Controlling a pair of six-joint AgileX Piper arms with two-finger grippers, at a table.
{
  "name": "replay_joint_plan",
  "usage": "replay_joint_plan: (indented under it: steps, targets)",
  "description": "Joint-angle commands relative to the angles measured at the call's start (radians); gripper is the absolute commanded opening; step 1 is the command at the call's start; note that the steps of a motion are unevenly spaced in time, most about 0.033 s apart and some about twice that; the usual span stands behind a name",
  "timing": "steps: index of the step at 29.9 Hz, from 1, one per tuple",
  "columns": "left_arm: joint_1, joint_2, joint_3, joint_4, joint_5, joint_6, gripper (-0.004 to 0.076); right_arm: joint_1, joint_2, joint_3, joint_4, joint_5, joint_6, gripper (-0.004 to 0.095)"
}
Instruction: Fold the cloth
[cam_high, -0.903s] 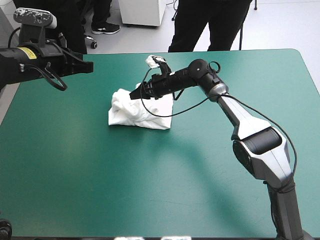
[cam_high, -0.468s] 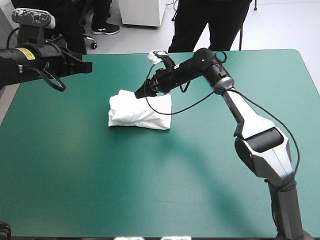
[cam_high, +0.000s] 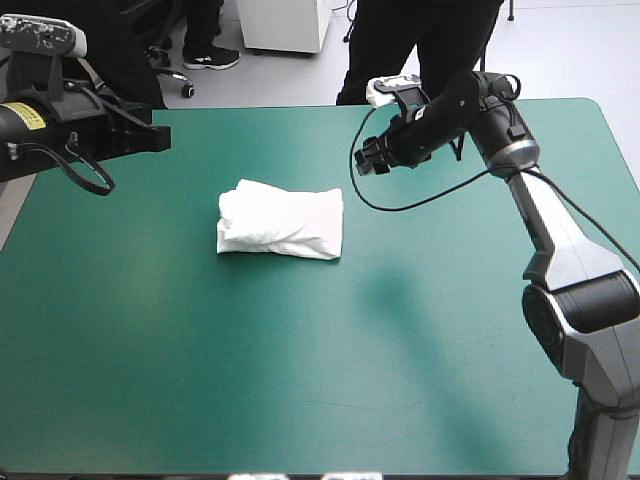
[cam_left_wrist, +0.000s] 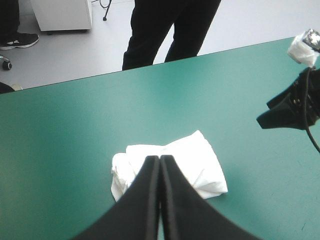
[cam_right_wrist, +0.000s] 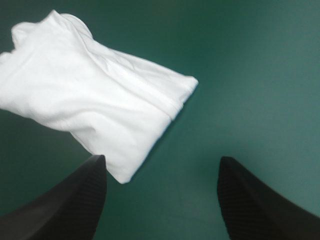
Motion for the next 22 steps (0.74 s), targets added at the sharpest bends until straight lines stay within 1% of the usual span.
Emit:
replay_joint_plan:
  steps: [1, 4, 8, 11, 13, 16, 22]
  targets:
    - [0.001, -0.029, -0.026, -0.022, -0.032, -0.011, -0.0017, -0.003, -0.112, 0.110, -0.016, 0.011, -0.004, 0.0604]
    - [0.001, -0.029, -0.026, -0.020, -0.039, -0.011, -0.0017, -0.003, -0.112, 0.211, 0.024, -0.032, -0.037, 0.0605]
    - [0.001, -0.029, -0.026, -0.020, -0.053, -0.011, -0.0017, -0.003, -0.075, 0.271, 0.157, -0.171, -0.106, 0.0605]
    - [0.001, -0.029, -0.026, -0.020, -0.072, -0.011, -0.0017, -0.001, -0.033, 0.273, 0.244, -0.230, -0.155, 0.0605]
    - [0.001, -0.029, -0.026, -0.020, -0.075, -0.011, -0.0017, -0.001, -0.001, 0.273, 0.291, -0.241, -0.168, 0.0605]
    - [0.001, -0.029, -0.026, -0.020, -0.073, -0.011, -0.0017, -0.001, 0.051, 0.273, 0.324, -0.253, -0.181, 0.0610]
    - [0.001, -0.029, -0.026, -0.020, -0.020, -0.011, -0.0017, 0.000, 0.129, 0.273, 0.442, -0.265, -0.235, 0.0608]
